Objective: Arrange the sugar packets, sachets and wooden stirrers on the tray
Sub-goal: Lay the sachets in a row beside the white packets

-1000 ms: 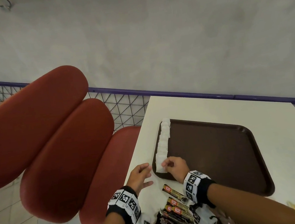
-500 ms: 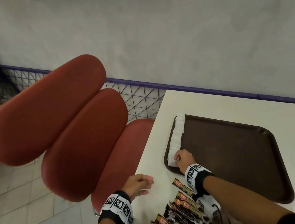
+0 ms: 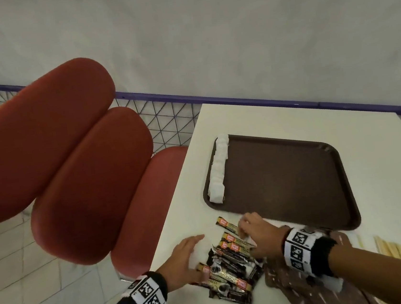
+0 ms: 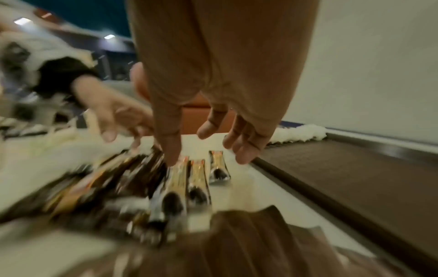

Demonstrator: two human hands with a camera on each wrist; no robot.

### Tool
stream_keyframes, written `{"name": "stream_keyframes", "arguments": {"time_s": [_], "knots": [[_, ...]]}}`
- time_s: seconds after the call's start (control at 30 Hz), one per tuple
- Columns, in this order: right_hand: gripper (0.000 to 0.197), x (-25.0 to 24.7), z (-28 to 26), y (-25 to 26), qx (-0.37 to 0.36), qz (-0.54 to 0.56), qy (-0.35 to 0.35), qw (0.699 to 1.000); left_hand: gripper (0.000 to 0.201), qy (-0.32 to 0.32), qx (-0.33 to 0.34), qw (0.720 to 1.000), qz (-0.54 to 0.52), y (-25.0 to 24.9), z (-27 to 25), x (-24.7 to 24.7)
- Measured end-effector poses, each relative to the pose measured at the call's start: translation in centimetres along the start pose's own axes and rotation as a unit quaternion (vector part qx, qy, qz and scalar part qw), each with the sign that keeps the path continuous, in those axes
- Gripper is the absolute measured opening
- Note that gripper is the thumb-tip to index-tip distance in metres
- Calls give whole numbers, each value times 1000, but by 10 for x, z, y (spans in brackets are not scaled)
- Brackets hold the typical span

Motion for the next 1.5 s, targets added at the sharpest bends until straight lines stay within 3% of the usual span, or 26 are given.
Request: {"name": "stream_keyframes", "arguments": {"time_s": [0.1, 0.17, 0.27, 0.4, 0.5, 0.7, 0.87, 1.07, 1.17, 1.3, 1.5], "knots": [[60, 15, -21, 11, -12, -130, 36, 991, 107, 10, 11, 999, 49, 1, -8, 8], [67, 22, -22, 16, -14, -148, 34, 988, 112, 20, 17, 994, 106, 0, -10, 11], [55, 26, -14, 17, -8, -124, 7, 992, 112, 25, 29, 988, 150, 0, -9, 14], [39, 27, -8, 15, 5, -97, -15, 995, 105, -5, 44, 991, 129, 2, -4, 10], [39, 26, -5, 12, 27, -40, -31, 998, 99, -23, 47, 991, 127, 2, -2, 8], [78, 26, 10, 4, 124, 64, -3, 990, 98, -37, 43, 990, 130, -2, 0, 10], [80, 27, 21, 14, 156, 150, 2, 976, 92, -53, 46, 986, 151, -7, 7, 10], [103, 31, 30, 31, 152, 50, 25, 987, 85, -68, 62, 982, 166, -14, 12, 11], [96, 33, 35, 37, 163, 10, 12, 986, 80, -78, 73, 981, 162, -15, 13, 12], [71, 38, 41, 41, 169, -18, -8, 985, 72, -81, 84, 982, 151, -14, 14, 13], [45, 38, 44, 32, 161, 5, -11, 987, 70, -61, 93, 986, 128, -6, 15, 14]]}}
Point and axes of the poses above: each hand's wrist, its own z-axis towards the middle knuckle, its own x-axis out of the palm, y = z × x, the point moved 4 cm from there along z, towards the middle knuckle, and after that the axes turned 3 degrees about -z, right-handed, at the moved point
